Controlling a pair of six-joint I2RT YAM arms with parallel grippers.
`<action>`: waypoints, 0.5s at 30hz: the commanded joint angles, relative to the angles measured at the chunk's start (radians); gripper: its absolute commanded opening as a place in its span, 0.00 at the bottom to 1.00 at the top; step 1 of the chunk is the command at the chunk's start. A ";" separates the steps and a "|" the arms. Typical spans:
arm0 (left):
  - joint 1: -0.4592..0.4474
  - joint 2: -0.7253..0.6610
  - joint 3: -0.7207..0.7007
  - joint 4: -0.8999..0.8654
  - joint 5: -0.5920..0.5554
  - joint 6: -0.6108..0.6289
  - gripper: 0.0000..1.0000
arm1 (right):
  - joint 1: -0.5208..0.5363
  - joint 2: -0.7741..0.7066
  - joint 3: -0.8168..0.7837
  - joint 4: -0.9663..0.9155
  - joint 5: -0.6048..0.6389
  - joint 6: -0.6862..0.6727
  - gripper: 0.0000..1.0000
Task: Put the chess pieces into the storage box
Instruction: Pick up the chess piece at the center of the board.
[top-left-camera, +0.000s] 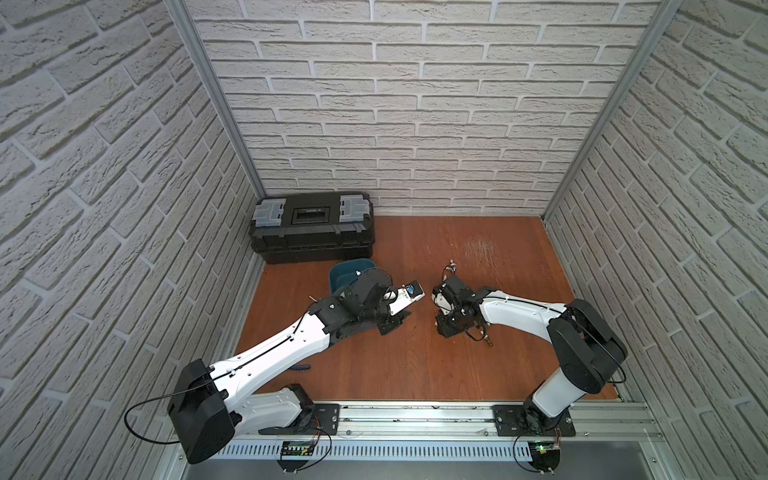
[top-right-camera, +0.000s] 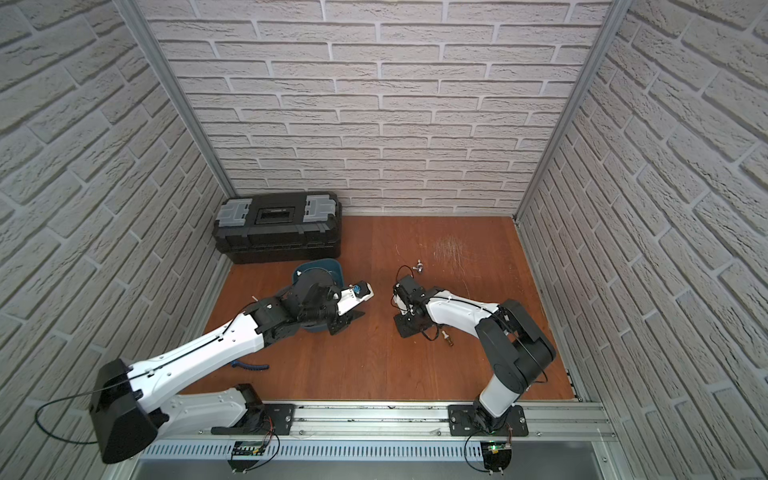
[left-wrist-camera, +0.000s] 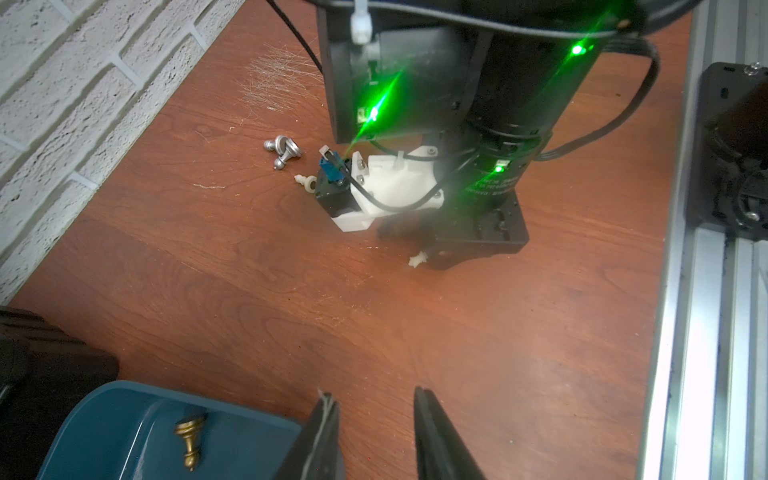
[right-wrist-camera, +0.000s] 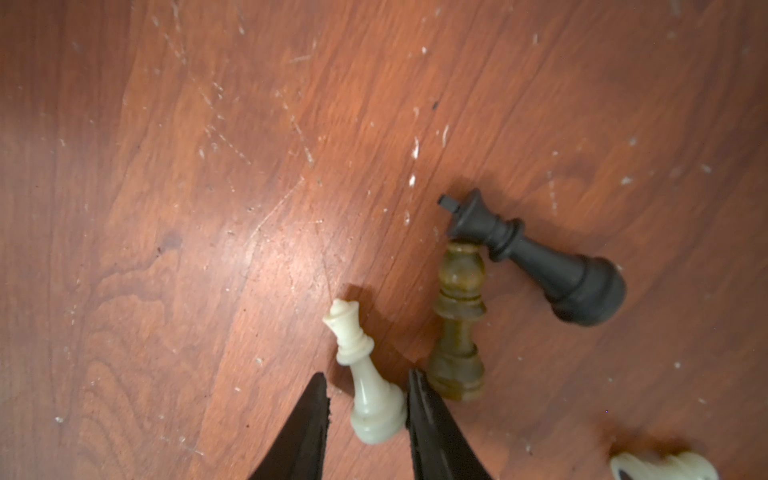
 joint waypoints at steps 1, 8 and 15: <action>-0.009 0.003 0.017 -0.002 -0.012 0.013 0.35 | 0.020 0.038 0.003 0.009 -0.001 -0.014 0.34; -0.016 -0.015 0.019 -0.004 -0.039 0.009 0.35 | 0.035 0.016 0.007 -0.029 -0.001 -0.026 0.27; -0.011 -0.088 -0.004 0.035 -0.116 0.003 0.35 | 0.045 -0.034 0.025 -0.062 -0.021 -0.022 0.24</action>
